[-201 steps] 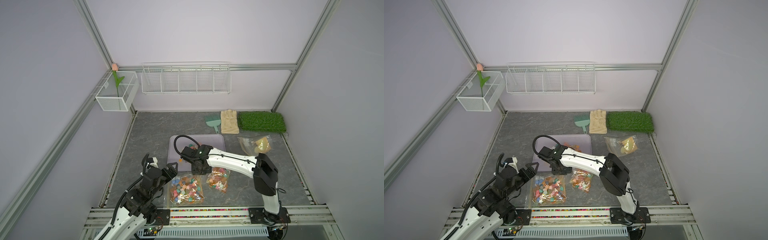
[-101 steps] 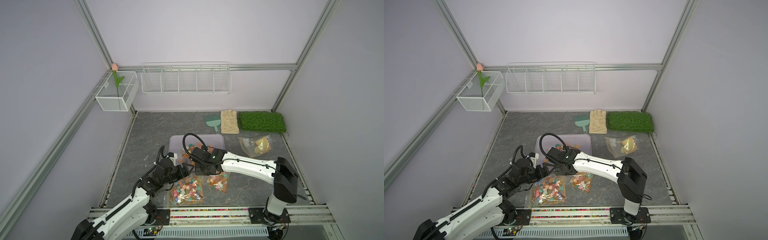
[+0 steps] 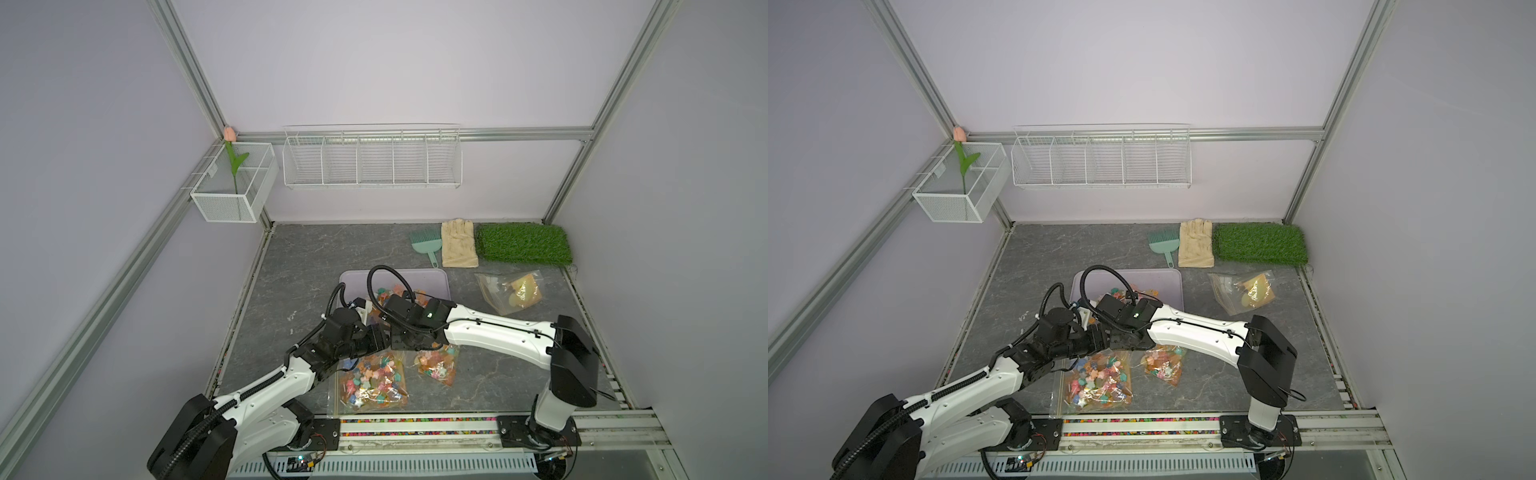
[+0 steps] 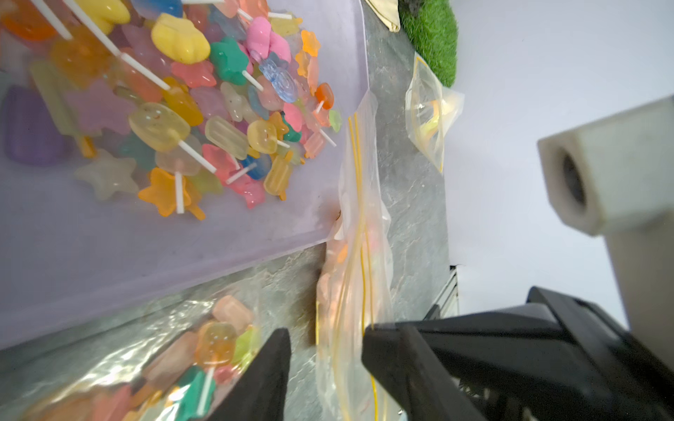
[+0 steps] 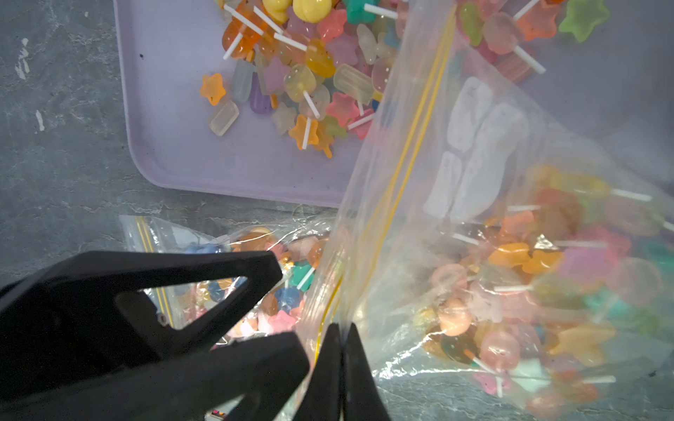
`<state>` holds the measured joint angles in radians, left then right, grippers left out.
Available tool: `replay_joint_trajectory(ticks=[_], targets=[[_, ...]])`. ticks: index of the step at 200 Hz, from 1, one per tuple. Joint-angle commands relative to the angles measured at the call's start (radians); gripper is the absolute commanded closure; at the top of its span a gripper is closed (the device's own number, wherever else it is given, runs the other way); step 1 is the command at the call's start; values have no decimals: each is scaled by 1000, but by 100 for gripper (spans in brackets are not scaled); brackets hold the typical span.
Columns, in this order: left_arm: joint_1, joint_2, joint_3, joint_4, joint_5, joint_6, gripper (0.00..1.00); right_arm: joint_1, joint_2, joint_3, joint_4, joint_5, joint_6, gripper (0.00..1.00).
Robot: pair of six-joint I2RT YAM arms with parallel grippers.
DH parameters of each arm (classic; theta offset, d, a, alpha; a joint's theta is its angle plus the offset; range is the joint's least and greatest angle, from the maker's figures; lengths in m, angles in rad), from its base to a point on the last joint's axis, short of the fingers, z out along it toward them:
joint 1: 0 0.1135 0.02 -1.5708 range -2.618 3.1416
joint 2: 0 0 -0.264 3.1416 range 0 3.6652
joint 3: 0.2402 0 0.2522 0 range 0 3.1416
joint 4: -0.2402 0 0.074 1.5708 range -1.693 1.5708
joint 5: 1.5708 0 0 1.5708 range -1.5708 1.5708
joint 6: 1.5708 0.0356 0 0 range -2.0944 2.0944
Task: Pour candies out of the ziploc bag
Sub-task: Open the ziploc bag at the center of the board.
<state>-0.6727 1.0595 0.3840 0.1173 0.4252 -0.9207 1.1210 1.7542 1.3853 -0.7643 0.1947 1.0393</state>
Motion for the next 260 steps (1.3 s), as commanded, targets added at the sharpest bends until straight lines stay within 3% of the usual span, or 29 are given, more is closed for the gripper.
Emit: replay_joint_trajectory(ticks=[1,28,104,132,195,260], targets=[[-7,20,30,39,9,17,60,-6,-32,-15,5,22,5,93],[-10,39,34,44,10,23,72,-7,-36,-15,2,28,8,93],[-34,104,51,88,28,25,81,-8,-45,-23,2,46,16,93],[-39,134,67,84,44,34,100,-8,-50,-23,-10,59,17,94],[-39,138,84,-51,-42,58,100,7,-77,-25,-158,159,65,93],[-39,121,85,-154,-157,59,100,57,-117,-28,-186,236,85,93]])
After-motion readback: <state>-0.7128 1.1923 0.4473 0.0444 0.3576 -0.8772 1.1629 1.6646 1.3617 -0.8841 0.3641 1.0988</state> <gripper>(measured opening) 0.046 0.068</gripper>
